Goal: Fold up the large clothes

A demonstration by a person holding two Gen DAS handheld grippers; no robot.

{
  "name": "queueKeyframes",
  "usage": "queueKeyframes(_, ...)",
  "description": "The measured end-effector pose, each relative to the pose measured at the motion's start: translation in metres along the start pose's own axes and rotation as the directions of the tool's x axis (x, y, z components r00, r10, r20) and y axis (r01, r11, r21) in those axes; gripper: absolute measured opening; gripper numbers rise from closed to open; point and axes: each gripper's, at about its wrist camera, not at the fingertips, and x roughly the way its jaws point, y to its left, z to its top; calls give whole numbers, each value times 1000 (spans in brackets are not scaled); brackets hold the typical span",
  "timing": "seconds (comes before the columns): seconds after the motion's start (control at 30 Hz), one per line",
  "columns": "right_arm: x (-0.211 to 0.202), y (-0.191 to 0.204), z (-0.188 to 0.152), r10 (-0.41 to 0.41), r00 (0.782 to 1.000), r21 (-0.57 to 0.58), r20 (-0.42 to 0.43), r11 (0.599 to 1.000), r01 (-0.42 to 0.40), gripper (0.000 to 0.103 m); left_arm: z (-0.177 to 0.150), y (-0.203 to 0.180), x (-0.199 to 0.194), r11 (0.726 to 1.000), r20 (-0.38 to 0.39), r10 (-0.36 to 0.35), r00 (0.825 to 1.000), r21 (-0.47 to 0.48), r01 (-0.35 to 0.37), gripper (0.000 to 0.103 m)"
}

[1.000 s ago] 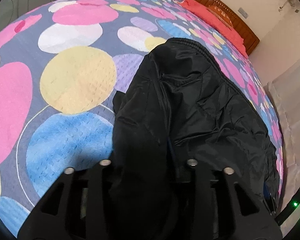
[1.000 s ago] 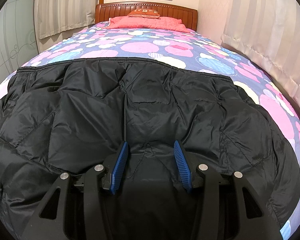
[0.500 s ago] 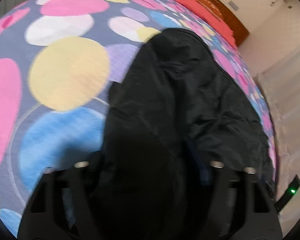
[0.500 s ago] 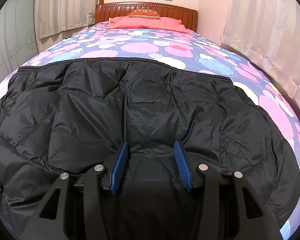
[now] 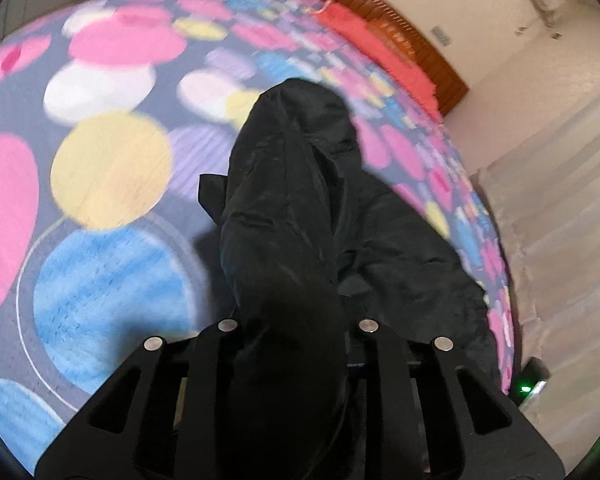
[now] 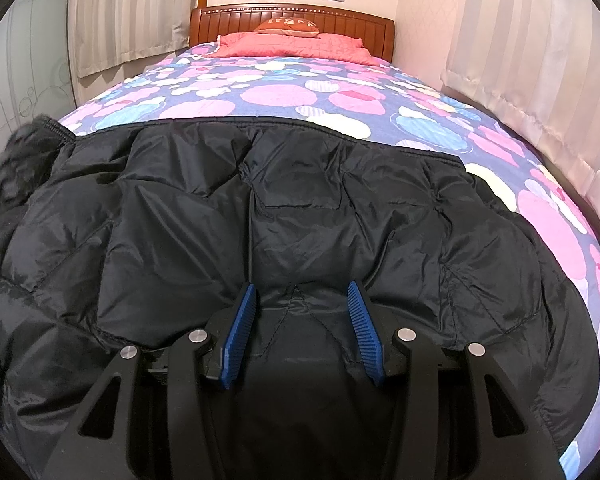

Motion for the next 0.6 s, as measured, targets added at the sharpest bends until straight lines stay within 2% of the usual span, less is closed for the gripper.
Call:
queueKeyframes(0.17,-14,-21,8,28,999,48,20,998,-29,49,-3,-70,-23,991,28,-56,998,122,53,21)
queueKeyframes(0.2,-18,-28,9,32,999,62,32,998,-34,49,-6,-86,-25,987,25,-59,998,151,55,22)
queueKeyframes(0.27,-27,-46,11,27,998,91,58,995,-32,57,-15,-121,-23,975,15,-56,998,216,51,21)
queueKeyframes(0.33,-35,-64,12,8,997,107,81,994,-17,58,-24,-151,-21,959,15,-40,999,281,34,21)
queueKeyframes(0.4,-41,-85,13,-20,995,130,93,991,7,58,-36,-185,-11,940,7,-20,1000,340,16,21)
queueKeyframes(0.6,-49,-163,8,-125,988,222,95,970,101,58,-79,-267,35,897,-62,-8,998,441,34,21)
